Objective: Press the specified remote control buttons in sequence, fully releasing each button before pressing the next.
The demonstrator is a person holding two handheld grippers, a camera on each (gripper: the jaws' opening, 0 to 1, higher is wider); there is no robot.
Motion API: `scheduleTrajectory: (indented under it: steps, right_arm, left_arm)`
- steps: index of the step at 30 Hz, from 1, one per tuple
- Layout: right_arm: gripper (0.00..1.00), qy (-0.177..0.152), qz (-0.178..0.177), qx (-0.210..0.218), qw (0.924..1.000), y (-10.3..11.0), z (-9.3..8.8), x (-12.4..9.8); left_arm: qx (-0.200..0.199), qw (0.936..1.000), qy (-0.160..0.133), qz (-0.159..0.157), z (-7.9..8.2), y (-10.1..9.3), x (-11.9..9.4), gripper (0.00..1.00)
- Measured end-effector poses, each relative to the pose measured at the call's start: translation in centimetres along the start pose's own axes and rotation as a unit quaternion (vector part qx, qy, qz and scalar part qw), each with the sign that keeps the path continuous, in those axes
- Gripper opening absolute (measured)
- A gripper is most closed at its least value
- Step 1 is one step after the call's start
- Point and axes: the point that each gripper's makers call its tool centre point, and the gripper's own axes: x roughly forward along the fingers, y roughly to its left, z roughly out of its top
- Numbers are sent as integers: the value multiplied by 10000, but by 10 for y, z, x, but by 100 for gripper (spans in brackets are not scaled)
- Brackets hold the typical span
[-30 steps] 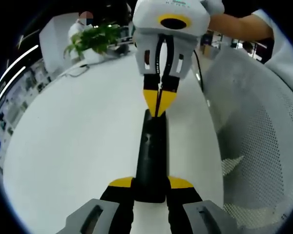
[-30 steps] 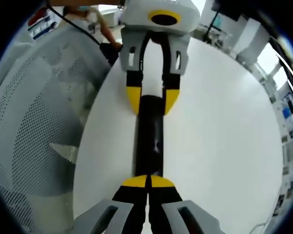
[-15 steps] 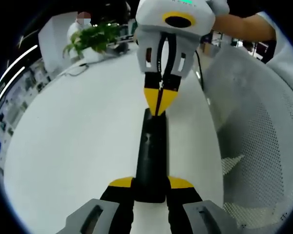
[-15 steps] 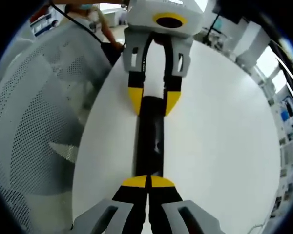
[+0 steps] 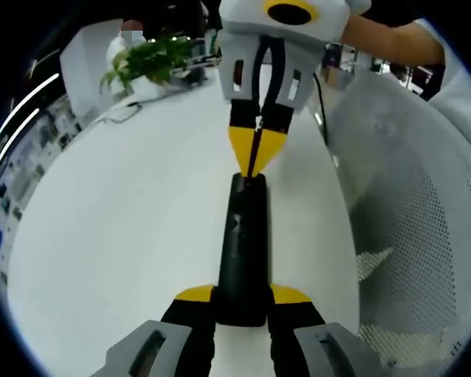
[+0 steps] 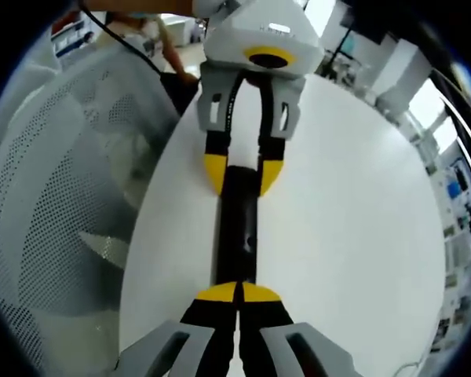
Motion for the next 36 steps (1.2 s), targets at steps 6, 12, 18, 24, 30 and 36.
scheduleTrajectory:
  steps: [6, 12, 18, 24, 30, 36]
  right_arm:
    - [0, -11, -23, -79, 10000, -2, 4, -3]
    - [0, -32, -62, -112, 9999, -5, 7, -8]
    - [0, -10, -37, -156, 9999, -6, 8, -6]
    - [0, 29, 53, -226, 9997, -3, 11, 3]
    - [0, 54, 141, -277, 9995, 0, 11, 10]
    - [0, 64, 195, -255, 9995, 0, 10, 15]
  left_arm:
    - [-30, 10000, -2, -5, 0, 0, 0, 24]
    - [-49, 10000, -5, -23, 0, 0, 0, 24]
    - [-54, 10000, -16, -18, 1, 0, -1, 24]
    - [-75, 10000, -51, -5, 2, -2, -1, 24]
    - [-94, 9999, -79, -5, 1, -1, -1, 24]
    - [-95, 9999, -93, -25, 1, -1, -1, 24]
